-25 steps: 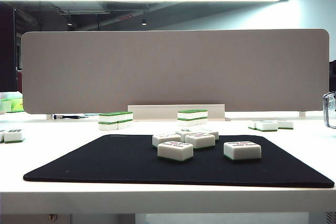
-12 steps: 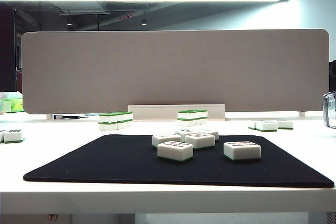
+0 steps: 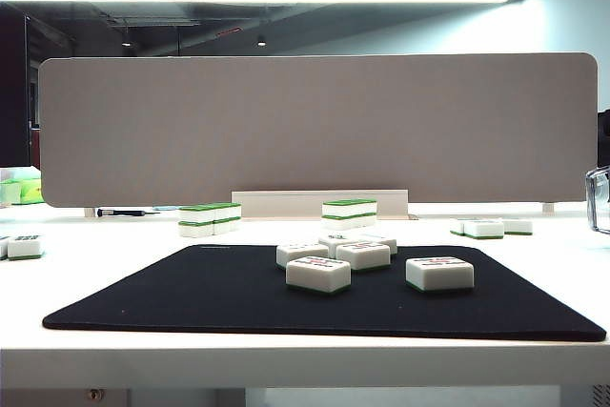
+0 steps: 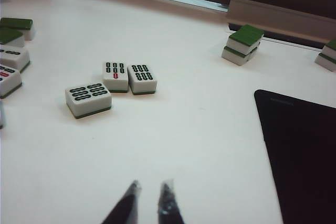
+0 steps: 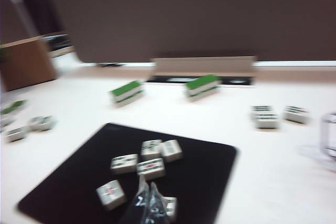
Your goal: Align six mahjong tiles in a row on the table.
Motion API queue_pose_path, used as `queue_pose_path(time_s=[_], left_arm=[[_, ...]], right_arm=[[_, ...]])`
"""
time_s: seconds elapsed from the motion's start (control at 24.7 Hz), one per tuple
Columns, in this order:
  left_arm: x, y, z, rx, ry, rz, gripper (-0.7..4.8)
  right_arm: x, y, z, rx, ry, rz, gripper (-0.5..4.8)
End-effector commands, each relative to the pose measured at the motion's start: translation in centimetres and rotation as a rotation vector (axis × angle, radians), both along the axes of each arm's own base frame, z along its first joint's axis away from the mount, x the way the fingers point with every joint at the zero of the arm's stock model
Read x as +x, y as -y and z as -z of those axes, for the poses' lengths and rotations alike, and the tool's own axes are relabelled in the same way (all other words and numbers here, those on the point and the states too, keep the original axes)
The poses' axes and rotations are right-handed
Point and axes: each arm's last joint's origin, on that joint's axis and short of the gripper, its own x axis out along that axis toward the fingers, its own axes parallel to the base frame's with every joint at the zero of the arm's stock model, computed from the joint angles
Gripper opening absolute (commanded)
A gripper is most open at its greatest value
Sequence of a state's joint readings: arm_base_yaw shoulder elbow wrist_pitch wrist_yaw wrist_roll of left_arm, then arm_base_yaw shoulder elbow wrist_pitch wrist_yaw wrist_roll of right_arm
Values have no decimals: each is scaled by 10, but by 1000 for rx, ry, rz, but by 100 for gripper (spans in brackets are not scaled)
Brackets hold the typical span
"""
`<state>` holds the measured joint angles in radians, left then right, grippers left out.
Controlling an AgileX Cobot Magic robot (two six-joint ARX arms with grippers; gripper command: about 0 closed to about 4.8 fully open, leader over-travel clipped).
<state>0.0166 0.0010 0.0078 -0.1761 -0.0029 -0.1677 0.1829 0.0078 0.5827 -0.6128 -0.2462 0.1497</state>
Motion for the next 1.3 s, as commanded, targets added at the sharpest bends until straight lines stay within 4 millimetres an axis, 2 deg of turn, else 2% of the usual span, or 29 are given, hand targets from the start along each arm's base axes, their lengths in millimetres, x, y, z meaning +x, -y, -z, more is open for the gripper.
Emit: queue_pose_path(time_s=[0.04, 0.2, 0.61, 0.77, 1.3], left_arm=[[0, 0, 1, -9, -12, 4, 53], [0, 0, 2, -9, -12, 4, 53], [0, 0, 2, -9, -12, 4, 53], [0, 0, 1, -9, -12, 8, 53], [0, 1, 1, -10, -11, 24, 52]], right_arm=[[-4, -1, 2, -1, -22, -72, -1], [-10, -1, 3, 10, -94, -102, -1], [-36, 2, -14, 69, -152, -149, -1], [-37, 2, -10, 67, -201, -184, -1], [-36, 1, -10, 68, -196, -182, -2]])
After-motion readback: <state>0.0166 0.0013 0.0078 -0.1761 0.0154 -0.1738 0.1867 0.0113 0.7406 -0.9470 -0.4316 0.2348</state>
